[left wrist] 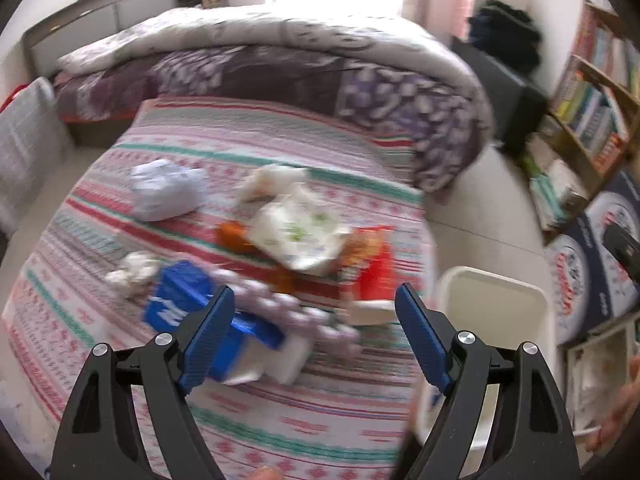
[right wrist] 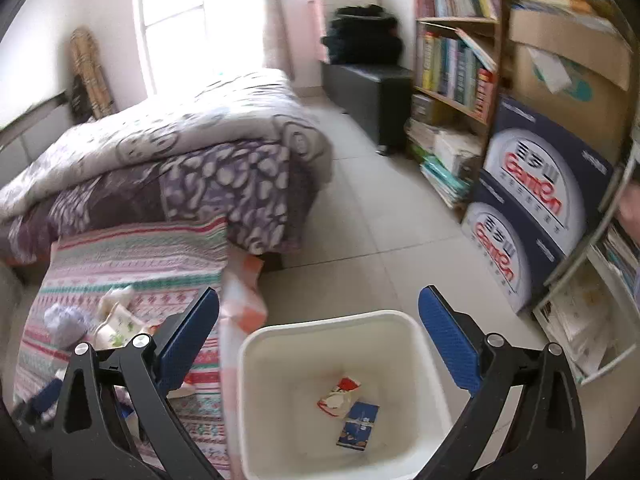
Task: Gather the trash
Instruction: 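Grasp the white tissues with the left tool while the right grasps the blue carton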
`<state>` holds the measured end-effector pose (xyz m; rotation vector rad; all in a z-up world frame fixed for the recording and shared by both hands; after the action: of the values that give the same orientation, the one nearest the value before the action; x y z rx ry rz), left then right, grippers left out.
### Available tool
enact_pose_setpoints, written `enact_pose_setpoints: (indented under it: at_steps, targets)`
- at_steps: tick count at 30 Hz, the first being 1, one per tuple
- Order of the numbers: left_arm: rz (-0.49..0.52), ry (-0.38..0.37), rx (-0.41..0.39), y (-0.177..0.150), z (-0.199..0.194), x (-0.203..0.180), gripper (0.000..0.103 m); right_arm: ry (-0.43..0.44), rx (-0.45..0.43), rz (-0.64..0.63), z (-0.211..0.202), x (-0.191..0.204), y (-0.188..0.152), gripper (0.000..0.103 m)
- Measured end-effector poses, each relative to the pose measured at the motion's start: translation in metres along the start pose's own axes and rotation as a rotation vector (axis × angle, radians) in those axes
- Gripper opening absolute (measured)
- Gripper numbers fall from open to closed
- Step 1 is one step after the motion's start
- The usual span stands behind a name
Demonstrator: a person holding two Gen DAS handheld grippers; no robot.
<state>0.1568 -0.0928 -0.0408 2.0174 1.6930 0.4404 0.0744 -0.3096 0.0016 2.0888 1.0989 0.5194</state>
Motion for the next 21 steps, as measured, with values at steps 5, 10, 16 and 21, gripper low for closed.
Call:
enact_pose_setpoints:
  at_steps: [5,10,16,21]
  targets:
    - [-0.062,0.086,0.059,0.011,0.020,0.060,0.080,0.032,0.004,-0.092,0.001,0.037,-0.006,0.096]
    - [-0.119,0.115,0.126,0.020,0.037,0.119,0.080,0.048,0.010,-0.201,0.004,0.075,-0.019,0.096]
    - [-0.116,0.145,0.195,0.024,0.061,0.166,0.080,0.118,0.015,-0.334,0.001,0.116,-0.039,0.096]
    - [-0.103,0.101,0.275,0.019,0.081,0.187,0.080,0.244,0.056,-0.485,0.003,0.150,-0.062,0.096]
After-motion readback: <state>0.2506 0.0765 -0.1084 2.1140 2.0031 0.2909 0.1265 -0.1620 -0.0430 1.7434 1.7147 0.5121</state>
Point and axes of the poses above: each gripper's, at about its wrist camera, not at the fingertips, and z roughly the way its jaws point, x to its left, y to its top, the point moved 2 cm from there along z, roughly the way its jaws point, and after that the axes turned 2 degrees about x, right-handed, at the moved point
